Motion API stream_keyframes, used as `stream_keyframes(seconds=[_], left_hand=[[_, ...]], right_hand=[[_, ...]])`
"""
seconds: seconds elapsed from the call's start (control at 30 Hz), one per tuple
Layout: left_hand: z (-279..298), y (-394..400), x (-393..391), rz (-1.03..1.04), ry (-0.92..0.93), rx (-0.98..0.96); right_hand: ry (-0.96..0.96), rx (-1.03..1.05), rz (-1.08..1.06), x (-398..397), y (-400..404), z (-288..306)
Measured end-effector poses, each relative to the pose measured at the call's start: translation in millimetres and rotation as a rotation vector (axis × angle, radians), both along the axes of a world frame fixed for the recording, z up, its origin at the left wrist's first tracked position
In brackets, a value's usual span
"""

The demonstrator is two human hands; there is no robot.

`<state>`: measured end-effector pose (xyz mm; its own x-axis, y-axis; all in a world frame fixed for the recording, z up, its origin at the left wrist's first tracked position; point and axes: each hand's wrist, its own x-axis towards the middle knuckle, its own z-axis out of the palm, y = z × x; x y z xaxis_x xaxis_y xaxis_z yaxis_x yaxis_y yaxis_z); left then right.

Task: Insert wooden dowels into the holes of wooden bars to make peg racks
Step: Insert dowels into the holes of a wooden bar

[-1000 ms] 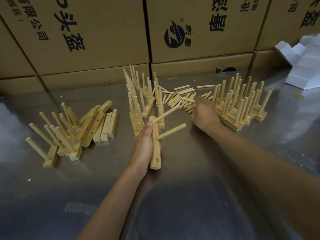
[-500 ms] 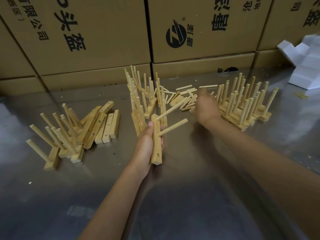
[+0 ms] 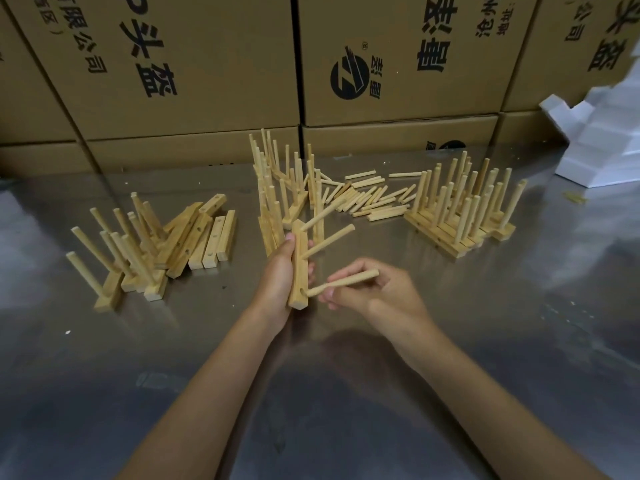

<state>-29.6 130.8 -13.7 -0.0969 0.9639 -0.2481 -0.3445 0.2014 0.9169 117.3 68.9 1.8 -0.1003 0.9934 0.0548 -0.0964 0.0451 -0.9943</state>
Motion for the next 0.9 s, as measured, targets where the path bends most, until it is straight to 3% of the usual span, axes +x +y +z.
stream_keyframes(seconds=[0.4, 0.6, 0.77, 0.9], left_hand=[[-8.1, 1.0, 4.8, 0.053, 0.23, 0.073], [-10.8, 0.7, 5.9, 0.024, 0.287, 0.113], [-13.0, 0.8, 6.1, 0.017, 0.34, 0.139], [-14.9, -0.3, 6.8, 0.02, 0.363, 0.156]], right_hand=[[-0.119, 0.177, 0.049, 1.3, 4.4, -10.9], [-0.389, 0.237, 0.081, 7.3, 8.3, -16.9], [-0.572, 0.419, 0.067, 5.9, 3.4, -20.6], [-0.495, 0.287, 0.024, -0.9, 2.6, -23.2]])
